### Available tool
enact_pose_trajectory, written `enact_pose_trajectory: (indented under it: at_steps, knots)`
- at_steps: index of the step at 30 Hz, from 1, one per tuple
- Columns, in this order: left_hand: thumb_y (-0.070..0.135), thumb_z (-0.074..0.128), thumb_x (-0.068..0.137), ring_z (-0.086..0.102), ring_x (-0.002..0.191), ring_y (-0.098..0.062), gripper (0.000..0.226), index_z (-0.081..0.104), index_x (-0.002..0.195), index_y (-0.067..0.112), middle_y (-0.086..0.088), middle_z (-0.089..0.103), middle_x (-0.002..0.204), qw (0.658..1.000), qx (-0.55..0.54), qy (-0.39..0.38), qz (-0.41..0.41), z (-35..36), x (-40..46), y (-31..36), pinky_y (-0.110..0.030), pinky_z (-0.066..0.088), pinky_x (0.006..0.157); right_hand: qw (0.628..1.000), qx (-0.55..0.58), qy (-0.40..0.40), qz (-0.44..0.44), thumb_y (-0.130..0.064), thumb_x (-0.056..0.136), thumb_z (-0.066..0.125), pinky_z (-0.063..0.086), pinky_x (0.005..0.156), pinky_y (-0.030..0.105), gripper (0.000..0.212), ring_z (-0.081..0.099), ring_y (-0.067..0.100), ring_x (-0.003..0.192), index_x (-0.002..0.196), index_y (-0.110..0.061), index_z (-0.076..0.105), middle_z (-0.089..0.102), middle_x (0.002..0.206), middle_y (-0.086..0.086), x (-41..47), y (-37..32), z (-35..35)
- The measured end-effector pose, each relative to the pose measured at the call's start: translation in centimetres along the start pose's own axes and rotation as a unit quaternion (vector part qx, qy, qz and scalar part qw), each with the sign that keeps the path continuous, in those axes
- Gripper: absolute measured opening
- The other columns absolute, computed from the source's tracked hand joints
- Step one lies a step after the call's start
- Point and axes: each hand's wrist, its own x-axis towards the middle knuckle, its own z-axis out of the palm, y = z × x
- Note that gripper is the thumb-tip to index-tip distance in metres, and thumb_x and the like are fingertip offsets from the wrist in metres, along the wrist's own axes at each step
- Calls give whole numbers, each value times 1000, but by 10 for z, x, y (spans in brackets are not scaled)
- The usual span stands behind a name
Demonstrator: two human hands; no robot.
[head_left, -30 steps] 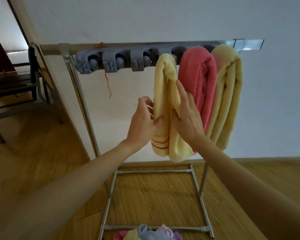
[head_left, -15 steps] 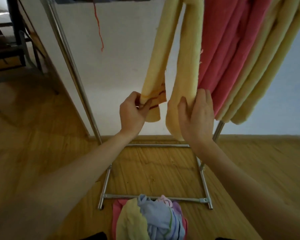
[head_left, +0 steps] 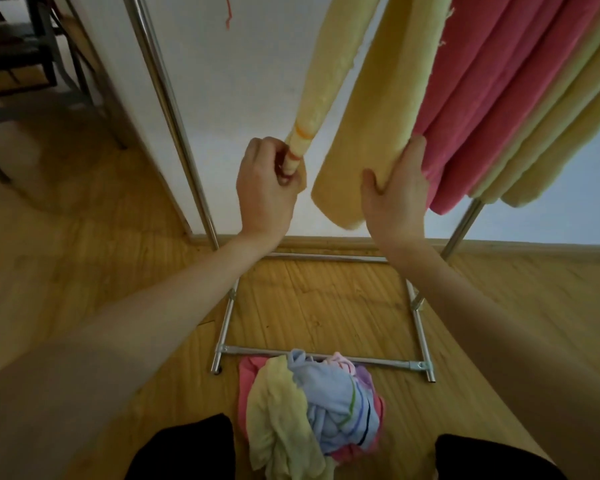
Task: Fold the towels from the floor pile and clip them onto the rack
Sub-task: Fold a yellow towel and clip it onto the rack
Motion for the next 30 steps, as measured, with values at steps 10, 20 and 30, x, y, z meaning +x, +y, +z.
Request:
enact_pose_trajectory:
  at_steps: [10, 20, 30]
  knots:
    - [-1, 63, 78, 54, 90, -26, 28, 60, 106, -1, -16, 58, 100, 979, 73, -114, 149, 48, -37, 3, -26, 45, 74, 992, -87, -76, -44, -1, 88, 51, 37, 54, 24, 26, 43, 8, 60, 114, 4, 47, 53, 84, 1, -9, 53, -11]
    - [4, 57, 84, 52, 103, -28, 34, 54, 118, 5, -13, 50, 115, 892, 185, -412, -21, 24, -188, -109, -36, 46, 82, 938, -188, -284, 70, -12, 93, 53, 52, 80, 42, 35, 61, 27, 102, 126, -4, 47, 61, 116, 13, -136, 176, 8]
    - [7, 52, 91, 47, 118, -29, 44, 48, 134, 19, -7, 46, 127, 699, 205, -676, -115, 30, -339, -194, -42, 45, 92, 751, -174, -612, 177, -9, 90, 51, 45, 89, 46, 36, 55, 36, 110, 124, 0, 48, 55, 122, 20, -325, 261, 68]
